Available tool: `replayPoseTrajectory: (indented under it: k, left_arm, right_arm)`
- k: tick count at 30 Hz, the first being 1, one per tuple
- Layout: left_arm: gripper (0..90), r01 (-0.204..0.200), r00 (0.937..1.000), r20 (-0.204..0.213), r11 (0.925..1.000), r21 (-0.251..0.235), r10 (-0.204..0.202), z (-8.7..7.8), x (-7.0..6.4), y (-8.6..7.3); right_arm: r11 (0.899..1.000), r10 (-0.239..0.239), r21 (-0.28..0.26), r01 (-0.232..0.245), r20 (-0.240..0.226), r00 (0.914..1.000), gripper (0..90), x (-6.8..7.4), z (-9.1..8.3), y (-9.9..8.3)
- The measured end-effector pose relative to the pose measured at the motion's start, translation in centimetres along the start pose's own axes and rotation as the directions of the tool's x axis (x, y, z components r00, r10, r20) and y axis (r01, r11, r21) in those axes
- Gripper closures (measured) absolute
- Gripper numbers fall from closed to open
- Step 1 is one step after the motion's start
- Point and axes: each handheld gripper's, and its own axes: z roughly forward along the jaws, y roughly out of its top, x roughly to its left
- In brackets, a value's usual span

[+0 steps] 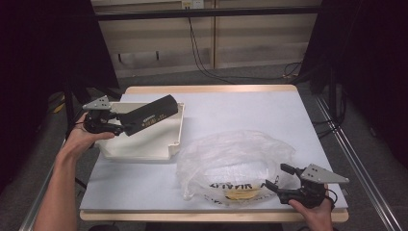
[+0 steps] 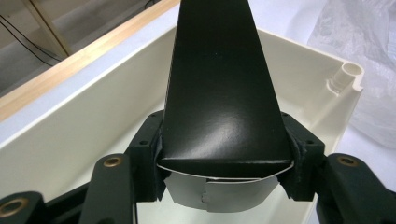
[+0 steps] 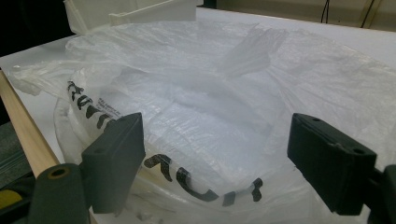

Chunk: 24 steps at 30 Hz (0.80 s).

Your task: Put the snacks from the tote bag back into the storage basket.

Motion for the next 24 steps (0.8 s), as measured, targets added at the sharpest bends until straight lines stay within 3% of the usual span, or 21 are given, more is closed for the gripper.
replayPoseTrajectory:
  k: [7,8,12,15,19,21,24]
  left_arm:
    - [43.4,0.000,1.0000,0.003,0.9990,0.046,-0.001,1.0,0.1,-0.9]
    - [43.4,0.017,0.9998,0.010,0.9990,0.041,-0.017,1.2,0.1,-1.1]
    - [43.4,-0.008,0.9999,0.011,0.9980,0.063,0.008,1.4,0.2,-1.0]
    - [43.4,-0.009,0.9995,0.029,0.9982,0.059,0.008,1.8,0.3,-1.0]
    - [43.4,-0.013,0.9999,0.009,0.9976,0.069,0.013,2.4,0.4,-1.1]
    - [43.4,0.004,0.9996,0.029,0.9982,0.061,-0.006,2.8,0.3,-1.2]
    - [43.4,-0.012,0.9997,0.023,0.9955,0.094,0.010,3.5,0.2,-1.3]
  right_arm:
    - [1.000,-0.003,0.002,0.003,-0.001,1.0000,18.4,0.0,0.0,0.0]
    - [1.000,-0.008,-0.001,0.008,-0.003,1.0000,18.4,0.0,0.0,0.0]
    - [1.000,-0.004,0.001,0.004,-0.004,1.0000,18.4,0.0,0.1,0.0]
    - [1.000,-0.009,0.002,0.009,-0.006,0.9999,18.4,0.0,0.1,0.0]
    - [1.000,-0.004,0.000,0.004,-0.003,1.0000,18.3,0.0,0.1,0.0]
    - [1.000,-0.004,0.001,0.004,-0.002,1.0000,18.3,0.0,0.0,0.0]
    - [1.000,-0.001,0.004,0.001,-0.002,1.0000,18.3,0.0,0.0,-0.1]
